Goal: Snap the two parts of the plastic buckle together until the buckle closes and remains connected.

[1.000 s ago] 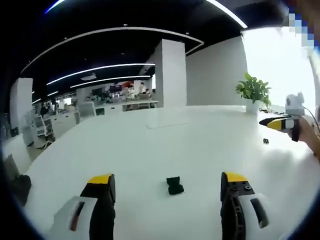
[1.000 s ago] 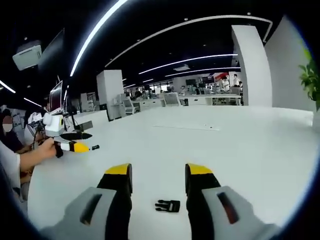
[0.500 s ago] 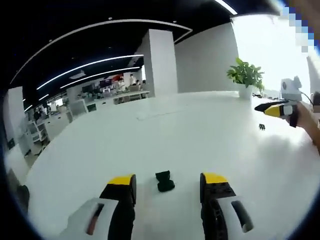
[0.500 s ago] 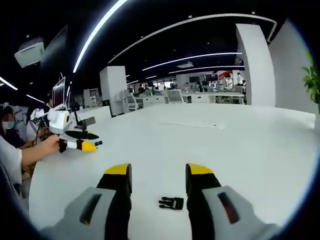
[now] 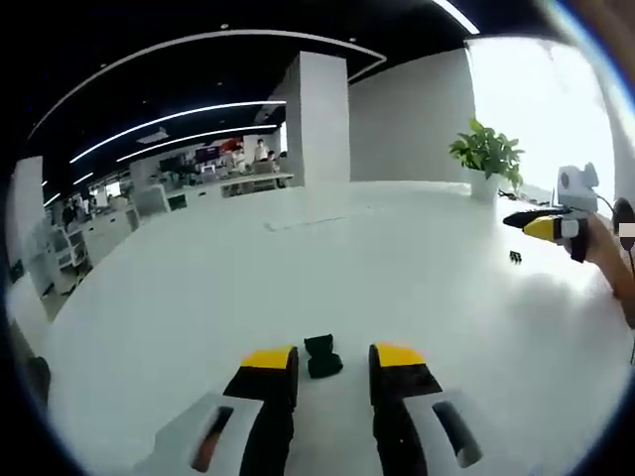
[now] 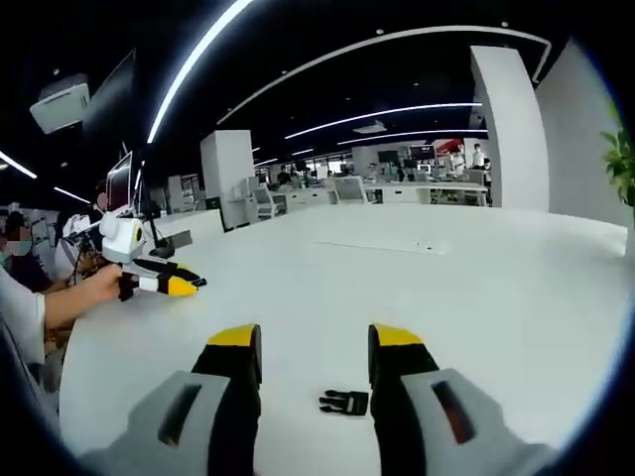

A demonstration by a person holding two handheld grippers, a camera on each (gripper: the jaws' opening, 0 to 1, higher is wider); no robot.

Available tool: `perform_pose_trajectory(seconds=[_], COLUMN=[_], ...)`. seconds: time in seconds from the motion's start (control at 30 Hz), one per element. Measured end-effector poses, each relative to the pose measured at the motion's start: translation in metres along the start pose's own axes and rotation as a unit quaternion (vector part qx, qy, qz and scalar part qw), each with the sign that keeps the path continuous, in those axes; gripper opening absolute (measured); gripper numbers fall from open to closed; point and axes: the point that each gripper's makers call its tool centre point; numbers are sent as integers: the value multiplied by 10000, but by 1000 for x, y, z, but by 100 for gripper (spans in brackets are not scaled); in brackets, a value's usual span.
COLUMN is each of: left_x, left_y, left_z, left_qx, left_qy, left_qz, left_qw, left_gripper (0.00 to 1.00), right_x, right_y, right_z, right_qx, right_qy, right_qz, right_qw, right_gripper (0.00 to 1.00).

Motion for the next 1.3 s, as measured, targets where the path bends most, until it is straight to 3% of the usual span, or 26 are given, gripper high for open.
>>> perform_pose_trajectory(seconds=[0.63,1.3], left_x=[-4,3], left_y=[-2,1], left_z=[2,20], left_qx=[-60,47], left_qy=[-77,-172], left_qz=[238,165], left_qw=[9997,9997], left_gripper=[14,13], right_x=[1,-1], right_y=[-3,-5], right_z=[1,0], right_qx=[-62,-108], right_qy=[-30,-19], right_qz=[28,46], right_qw=[10000,9999], right_gripper=[43,43])
Point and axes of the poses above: the point that each gripper's makers call its tool centre point, and the gripper's own axes: z roughly backward along the fingers, x roughly to its right, y roughly out of its top, and after that the axes turned 5 degrees about x, right-handed
